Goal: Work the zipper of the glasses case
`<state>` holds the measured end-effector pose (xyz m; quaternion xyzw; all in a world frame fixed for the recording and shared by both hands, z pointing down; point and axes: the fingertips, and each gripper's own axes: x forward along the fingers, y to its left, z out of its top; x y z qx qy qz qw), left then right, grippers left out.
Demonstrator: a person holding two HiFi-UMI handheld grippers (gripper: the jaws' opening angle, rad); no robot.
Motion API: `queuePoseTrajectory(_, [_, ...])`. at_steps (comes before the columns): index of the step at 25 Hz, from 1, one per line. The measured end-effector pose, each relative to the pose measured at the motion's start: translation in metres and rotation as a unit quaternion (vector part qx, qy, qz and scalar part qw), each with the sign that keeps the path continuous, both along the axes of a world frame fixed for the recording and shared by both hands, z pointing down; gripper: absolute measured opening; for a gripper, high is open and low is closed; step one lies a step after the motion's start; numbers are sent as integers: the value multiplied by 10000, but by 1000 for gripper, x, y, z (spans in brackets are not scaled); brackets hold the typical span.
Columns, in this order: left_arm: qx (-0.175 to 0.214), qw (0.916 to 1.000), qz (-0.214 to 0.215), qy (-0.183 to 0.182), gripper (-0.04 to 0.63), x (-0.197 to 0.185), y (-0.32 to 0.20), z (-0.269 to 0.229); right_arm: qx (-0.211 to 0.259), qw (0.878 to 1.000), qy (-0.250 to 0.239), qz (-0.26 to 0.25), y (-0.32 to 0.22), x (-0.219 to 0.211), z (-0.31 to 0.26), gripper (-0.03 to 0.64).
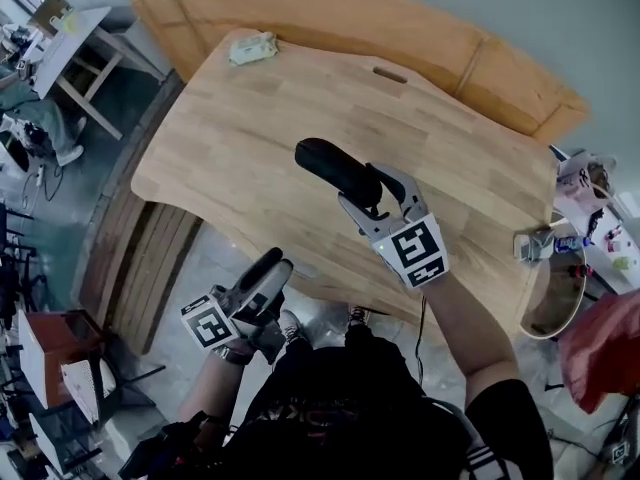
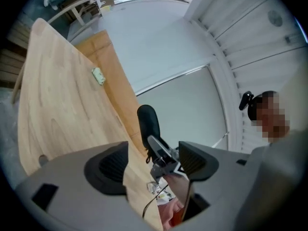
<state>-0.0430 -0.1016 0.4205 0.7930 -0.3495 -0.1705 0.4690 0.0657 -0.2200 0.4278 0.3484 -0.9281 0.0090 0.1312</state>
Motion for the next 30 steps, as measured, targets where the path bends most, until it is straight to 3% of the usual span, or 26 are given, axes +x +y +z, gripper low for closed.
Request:
queuePoseTrajectory(5, [646,9969,-5,446,397,6,-26,-46,397,9981,-128,-453,65,-39,-46,281])
queuePoseTrajectory(9, [920,9940,-122,580,440,2,-32,-67,748,9928,480,-808,104,-67,-60,281])
queuePoseTrajectory(20, [751,9872,-7,1405,442,-25,-18,-76,674,9913,462,-1035,154,-115,-65,281])
queuePoseTrajectory(21, [740,9859,10,1499,434,-27,-17,-77,670,9912,461,-1040,156,-119,-65,281])
queuePoseTrajectory(22, [725,9847,5,1583,381,-30,-15,-78,662,9913,457,-1041,157,-122,-65,281])
queuePoseTrajectory(24, [687,9829,-24,1706,373,-37,-13,-79,636,9913,472,-1054,159,-129,-66,281])
queuePoseTrajectory(30, [640,9710,-181,2298,362,-66,-13,-83,745,9876,375,-1331,173,-139,-74,284])
